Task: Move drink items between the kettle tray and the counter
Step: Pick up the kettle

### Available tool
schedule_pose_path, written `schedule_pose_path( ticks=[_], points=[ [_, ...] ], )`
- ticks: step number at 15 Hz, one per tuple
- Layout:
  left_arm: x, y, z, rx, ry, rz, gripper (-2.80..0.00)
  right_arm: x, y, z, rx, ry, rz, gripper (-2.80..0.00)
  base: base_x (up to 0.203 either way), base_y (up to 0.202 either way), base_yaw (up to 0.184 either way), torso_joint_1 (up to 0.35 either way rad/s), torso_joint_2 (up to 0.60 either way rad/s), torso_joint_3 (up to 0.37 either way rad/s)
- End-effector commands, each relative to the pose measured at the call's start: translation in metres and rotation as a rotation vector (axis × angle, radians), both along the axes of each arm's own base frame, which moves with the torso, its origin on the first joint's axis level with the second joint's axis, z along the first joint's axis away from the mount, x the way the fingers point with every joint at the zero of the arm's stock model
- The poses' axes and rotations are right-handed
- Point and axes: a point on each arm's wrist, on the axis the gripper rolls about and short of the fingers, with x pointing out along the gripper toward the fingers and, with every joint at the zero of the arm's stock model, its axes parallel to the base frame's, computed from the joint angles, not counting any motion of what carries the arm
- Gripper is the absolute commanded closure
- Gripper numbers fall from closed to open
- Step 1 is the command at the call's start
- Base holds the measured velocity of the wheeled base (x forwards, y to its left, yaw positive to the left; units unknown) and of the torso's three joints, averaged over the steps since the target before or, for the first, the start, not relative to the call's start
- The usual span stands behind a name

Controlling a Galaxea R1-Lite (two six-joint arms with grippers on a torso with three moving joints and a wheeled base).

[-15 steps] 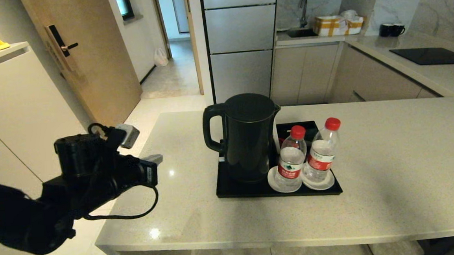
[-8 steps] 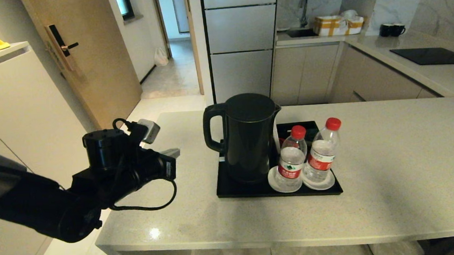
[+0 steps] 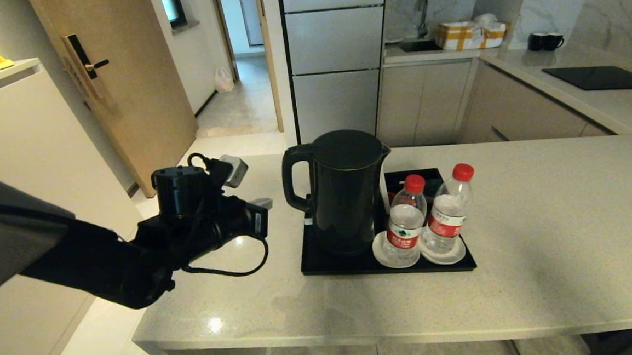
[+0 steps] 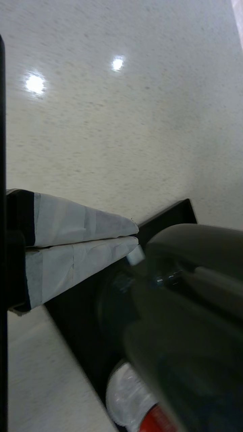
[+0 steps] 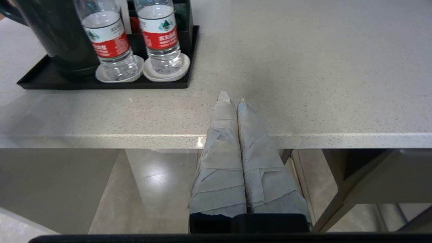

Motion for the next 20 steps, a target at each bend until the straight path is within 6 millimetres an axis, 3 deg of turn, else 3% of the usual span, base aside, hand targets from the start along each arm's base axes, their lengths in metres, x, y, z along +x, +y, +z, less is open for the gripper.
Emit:
schedule_pose_path(
  ticks=[1, 8, 9, 10, 17, 20],
  points=[
    [0.009, -0.008, -0.002, -0.001, -0.002, -0.011, 0.00, 0.000, 0.000, 0.000, 0.000, -0.002, 0.001, 0.00, 0.000, 0.000, 0.000, 0.000, 0.00, 0.000],
    [0.016, -0.022, 0.001, -0.032, 0.057, -0.036, 0.00, 0.000, 0.000, 0.000, 0.000, -0.003, 0.002, 0.00, 0.000, 0.000, 0.000, 0.000, 0.00, 0.000],
    [0.016, -0.022, 0.001, -0.032, 0.057, -0.036, -1.77, 0.000, 0.000, 0.000, 0.000, -0.003, 0.002, 0.00, 0.000, 0.000, 0.000, 0.000, 0.00, 0.000],
    [0.014, -0.023, 0.000, -0.030, 0.055, -0.030, -2.80, 0.000, 0.000, 0.000, 0.000, -0.003, 0.002, 0.00, 0.000, 0.000, 0.000, 0.000, 0.00, 0.000],
    [0.020, -0.026, 0.004, -0.040, 0.035, -0.027, -2.80, 0.000, 0.000, 0.000, 0.000, -0.001, 0.000, 0.00, 0.000, 0.000, 0.000, 0.000, 0.00, 0.000],
    [0.036, -0.033, -0.004, -0.039, 0.025, -0.016, -2.80, 0.000, 0.000, 0.000, 0.000, -0.001, 0.002, 0.00, 0.000, 0.000, 0.000, 0.000, 0.00, 0.000]
  ],
)
